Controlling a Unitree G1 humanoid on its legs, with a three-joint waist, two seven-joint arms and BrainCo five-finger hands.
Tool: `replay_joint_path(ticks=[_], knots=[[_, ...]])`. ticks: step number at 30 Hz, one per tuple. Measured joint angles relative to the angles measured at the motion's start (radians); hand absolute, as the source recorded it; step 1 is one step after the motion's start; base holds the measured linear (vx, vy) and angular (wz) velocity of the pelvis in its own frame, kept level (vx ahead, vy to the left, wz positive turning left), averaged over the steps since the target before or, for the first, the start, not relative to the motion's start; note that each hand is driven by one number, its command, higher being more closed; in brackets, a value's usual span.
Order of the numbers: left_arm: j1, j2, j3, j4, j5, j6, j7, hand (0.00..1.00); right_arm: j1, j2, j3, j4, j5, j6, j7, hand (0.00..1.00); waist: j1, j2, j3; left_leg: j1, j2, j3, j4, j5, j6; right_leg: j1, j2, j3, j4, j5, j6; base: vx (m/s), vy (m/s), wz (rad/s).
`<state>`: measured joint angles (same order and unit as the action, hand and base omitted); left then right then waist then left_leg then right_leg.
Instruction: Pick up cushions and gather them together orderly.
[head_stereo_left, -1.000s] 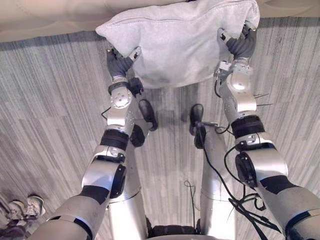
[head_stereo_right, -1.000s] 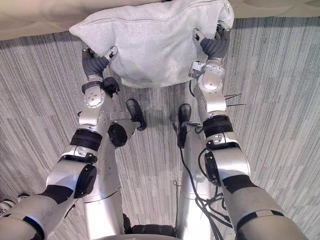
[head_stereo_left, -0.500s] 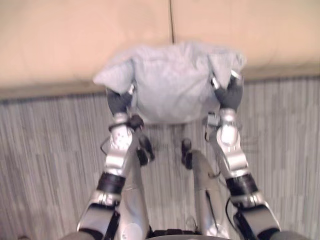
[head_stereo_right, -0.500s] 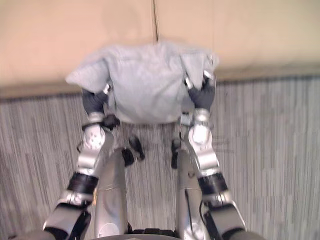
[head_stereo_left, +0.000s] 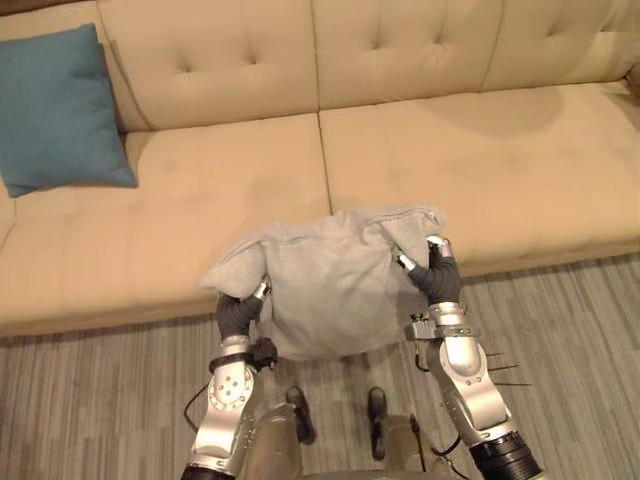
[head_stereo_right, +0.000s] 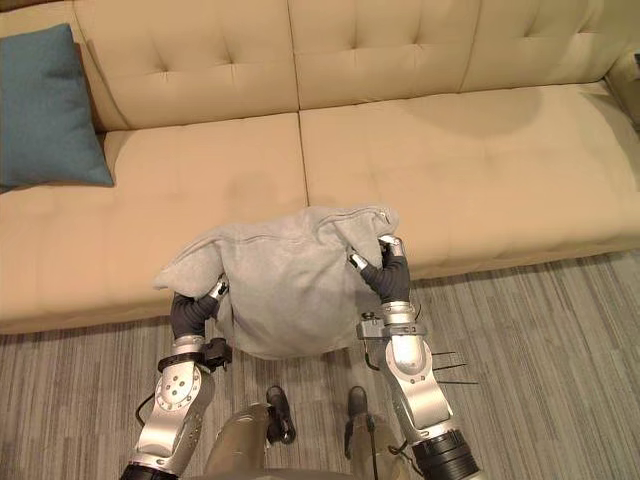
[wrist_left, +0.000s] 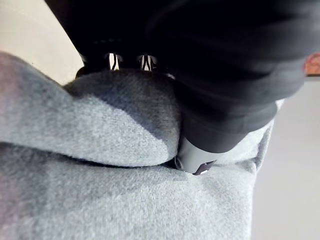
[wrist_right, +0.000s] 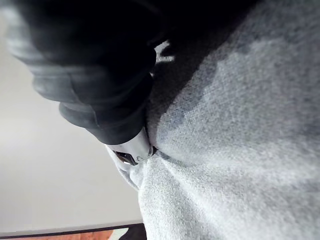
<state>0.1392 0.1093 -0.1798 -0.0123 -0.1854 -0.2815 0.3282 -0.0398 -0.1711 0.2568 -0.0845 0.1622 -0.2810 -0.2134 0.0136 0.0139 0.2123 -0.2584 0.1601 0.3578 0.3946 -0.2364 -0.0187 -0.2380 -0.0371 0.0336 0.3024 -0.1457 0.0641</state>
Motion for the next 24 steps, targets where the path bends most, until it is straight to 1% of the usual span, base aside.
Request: replay_joint_path(ticks=[1,2,3,4,5,6,7,8,9,10,11,12,13,14,15,16,17,18,19,20,21,22,23,24], knots=[[0.0,0.008,-0.001,-0.001,0.0,0.001,0.0,1.0,-0.023,-0.001,0.0,0.039,-0.007,0.0,0.0,1.0,0.0,-0.001,0.001,0.025,0.003,0.0,-0.003,-0.02,0.001,-0.039,0.003,0.0,0.115,-0.006,0.009,0.07,0.053,-0.16],[0.0,0.015,-0.004,-0.001,0.0,0.002,-0.001,1.0,-0.031,-0.002,0.0,0.059,-0.008,0.001,0.0,1.0,-0.003,-0.001,0.001,0.039,0.007,0.002,-0.002,-0.025,0.001,-0.068,0.001,0.0,0.194,-0.007,0.021,0.05,0.026,-0.13],[0.001,0.024,-0.01,-0.001,0.0,0.003,-0.002,1.0,-0.04,-0.004,-0.001,0.081,-0.009,0.002,-0.001,1.0,-0.005,-0.001,0.001,0.063,0.003,0.005,-0.002,-0.037,-0.002,-0.111,-0.003,0.0,0.314,0.004,0.066,0.04,-0.013,-0.01],[0.002,0.035,-0.012,-0.001,0.0,0.004,-0.003,1.0,-0.045,-0.003,-0.001,0.107,-0.015,0.002,-0.001,1.0,-0.006,-0.002,0.002,0.103,-0.004,0.002,-0.004,-0.065,0.017,-0.172,-0.02,-0.004,0.467,0.047,0.094,0.09,-0.022,0.12],[0.003,0.04,-0.012,-0.002,0.001,0.007,-0.003,1.0,-0.045,-0.004,0.0,0.122,-0.018,0.006,-0.001,1.0,-0.017,-0.001,0.003,0.14,-0.01,-0.005,-0.009,-0.086,0.029,-0.188,-0.04,-0.041,0.523,0.0,0.034,0.11,-0.024,0.17],[0.003,0.04,-0.011,-0.003,0.002,0.007,-0.003,1.0,-0.047,-0.004,0.001,0.127,-0.019,0.007,-0.001,1.0,-0.019,-0.001,0.002,0.154,-0.012,-0.009,-0.01,-0.092,0.029,-0.194,-0.048,-0.059,0.51,-0.027,0.02,0.15,-0.047,0.25],[0.002,0.041,-0.01,-0.015,0.002,0.007,-0.003,1.0,-0.053,-0.007,0.008,0.134,-0.027,0.007,-0.001,1.0,-0.024,0.0,0.001,0.168,-0.013,-0.018,-0.021,-0.101,0.027,-0.214,-0.054,-0.091,0.425,-0.042,0.004,0.18,-0.07,0.24],[0.0,0.046,-0.011,-0.021,0.002,0.006,-0.003,1.0,-0.053,-0.015,0.011,0.135,-0.03,0.007,-0.001,1.0,-0.031,0.001,0.001,0.176,-0.016,-0.034,-0.037,-0.104,0.022,-0.228,-0.05,-0.097,0.316,-0.03,-0.004,0.27,-0.105,0.4],[-0.001,0.054,-0.011,-0.021,0.002,0.005,-0.003,1.0,-0.051,-0.016,0.012,0.135,-0.034,0.008,-0.001,1.0,-0.043,0.0,0.0,0.184,-0.026,-0.056,-0.062,-0.1,0.014,-0.236,-0.045,-0.095,0.181,0.008,-0.001,0.27,-0.113,0.62],[0.0,0.068,-0.013,-0.021,0.002,0.005,-0.003,1.0,-0.048,-0.023,0.013,0.135,-0.039,0.013,0.0,1.0,-0.06,-0.012,-0.006,0.195,-0.042,-0.078,-0.081,-0.098,-0.018,-0.231,-0.039,-0.078,0.013,0.09,0.0,0.44,-0.215,0.9],[-0.001,0.075,-0.026,-0.013,0.002,0.007,-0.009,1.0,-0.033,-0.035,0.013,0.135,-0.038,0.015,0.0,1.0,-0.073,-0.023,-0.013,0.216,-0.056,-0.113,-0.073,-0.118,-0.065,-0.224,-0.038,-0.037,-0.043,0.238,-0.016,0.33,-0.172,0.76],[0.0,0.06,-0.027,-0.002,0.003,0.01,-0.019,1.0,-0.032,-0.055,0.013,0.136,-0.039,0.019,0.0,1.0,-0.074,0.003,-0.012,0.225,-0.042,-0.123,-0.073,-0.123,-0.077,-0.223,-0.029,-0.047,-0.018,0.224,-0.032,0.55,-0.225,0.5],[0.007,0.029,-0.027,0.007,0.006,0.016,-0.03,1.0,-0.029,-0.078,0.012,0.137,-0.039,0.033,0.001,1.0,-0.075,0.046,-0.031,0.227,0.006,-0.145,-0.07,-0.104,-0.129,-0.222,0.002,-0.087,0.011,0.187,-0.056,0.39,-0.116,0.13],[0.004,0.029,-0.027,0.009,0.008,0.015,-0.032,1.0,-0.03,-0.078,0.012,0.136,-0.039,0.035,0.001,1.0,-0.076,0.046,-0.031,0.22,0.014,-0.158,-0.052,-0.092,-0.15,-0.219,0.008,-0.094,0.018,0.178,-0.067,0.57,-0.206,0.12],[-0.013,0.028,-0.027,0.023,0.011,0.016,-0.039,1.0,-0.031,-0.079,0.01,0.136,-0.04,0.036,0.001,1.0,-0.076,0.046,-0.032,0.178,0.037,-0.193,0.04,-0.063,-0.186,-0.202,0.02,-0.112,0.015,0.166,-0.082,0.45,-0.195,0.12],[-0.034,0.028,-0.026,0.051,0.011,0.016,-0.049,1.0,-0.031,-0.081,0.004,0.136,-0.043,0.037,0.001,1.0,-0.074,0.046,-0.031,0.107,0.062,-0.223,0.213,-0.011,-0.179,-0.166,0.031,-0.121,0.0,0.152,-0.098,0.44,-0.19,0.09],[-0.045,0.028,-0.025,0.073,0.01,0.018,-0.058,1.0,-0.03,-0.087,0.004,0.136,-0.046,0.038,0.001,1.0,-0.063,0.045,-0.03,0.059,0.081,-0.223,0.326,0.025,-0.162,-0.13,0.036,-0.121,-0.022,0.146,-0.106,0.4,-0.126,-0.01],[-0.057,0.026,-0.026,0.1,0.01,0.022,-0.067,1.0,-0.029,-0.094,0.001,0.136,-0.047,0.039,0.001,1.0,-0.054,0.045,-0.03,0.017,0.098,-0.22,0.451,0.019,-0.15,-0.072,0.039,-0.119,-0.06,0.144,-0.107,0.36,-0.061,-0.04],[-0.058,0.016,-0.027,0.107,0.01,0.025,-0.07,1.0,-0.028,-0.095,-0.009,0.128,-0.048,0.039,0.001,1.0,-0.054,0.045,-0.03,-0.021,0.103,-0.199,0.515,0.004,-0.125,-0.012,0.032,-0.118,-0.096,0.144,-0.107,0.33,-0.031,-0.03],[-0.059,0.011,-0.027,0.106,0.01,0.025,-0.075,1.0,-0.028,-0.095,-0.014,0.119,-0.049,0.039,0.001,1.0,-0.051,0.044,-0.03,-0.036,0.102,-0.183,0.513,-0.006,-0.107,0.011,0.026,-0.117,-0.112,0.144,-0.107,0.28,0.02,0.01],[-0.065,0.01,-0.027,0.106,0.01,0.024,-0.081,1.0,-0.03,-0.097,-0.018,0.099,-0.052,0.038,0.001,1.0,-0.05,0.044,-0.03,-0.065,0.102,-0.155,0.486,-0.022,-0.083,0.04,0.016,-0.114,-0.138,0.143,-0.106,0.26,0.093,-0.06],[-0.081,0.013,-0.026,0.106,0.01,0.024,-0.086,1.0,-0.036,-0.1,-0.024,0.091,-0.056,0.031,0.001,1.0,-0.045,0.045,-0.03,-0.097,0.1,-0.134,0.417,-0.028,-0.074,0.053,0.004,-0.113,-0.154,0.142,-0.105,0.23,0.118,-0.08],[-0.088,0.013,-0.026,0.106,0.01,0.024,-0.087,1.0,-0.038,-0.102,-0.028,0.091,-0.056,0.03,0.001,1.0,-0.044,0.045,-0.03,-0.11,0.097,-0.126,0.365,-0.028,-0.073,0.055,-0.002,-0.113,-0.155,0.141,-0.102,0.16,0.127,-0.11],[-0.094,0.013,-0.026,0.106,0.01,0.024,-0.087,1.0,-0.035,-0.103,-0.034,0.092,-0.057,0.03,0.001,1.0,-0.044,0.046,-0.031,-0.112,0.09,-0.116,0.247,-0.015,-0.082,0.061,-0.008,-0.112,-0.154,0.134,-0.089,0.14,0.198,-0.14]])
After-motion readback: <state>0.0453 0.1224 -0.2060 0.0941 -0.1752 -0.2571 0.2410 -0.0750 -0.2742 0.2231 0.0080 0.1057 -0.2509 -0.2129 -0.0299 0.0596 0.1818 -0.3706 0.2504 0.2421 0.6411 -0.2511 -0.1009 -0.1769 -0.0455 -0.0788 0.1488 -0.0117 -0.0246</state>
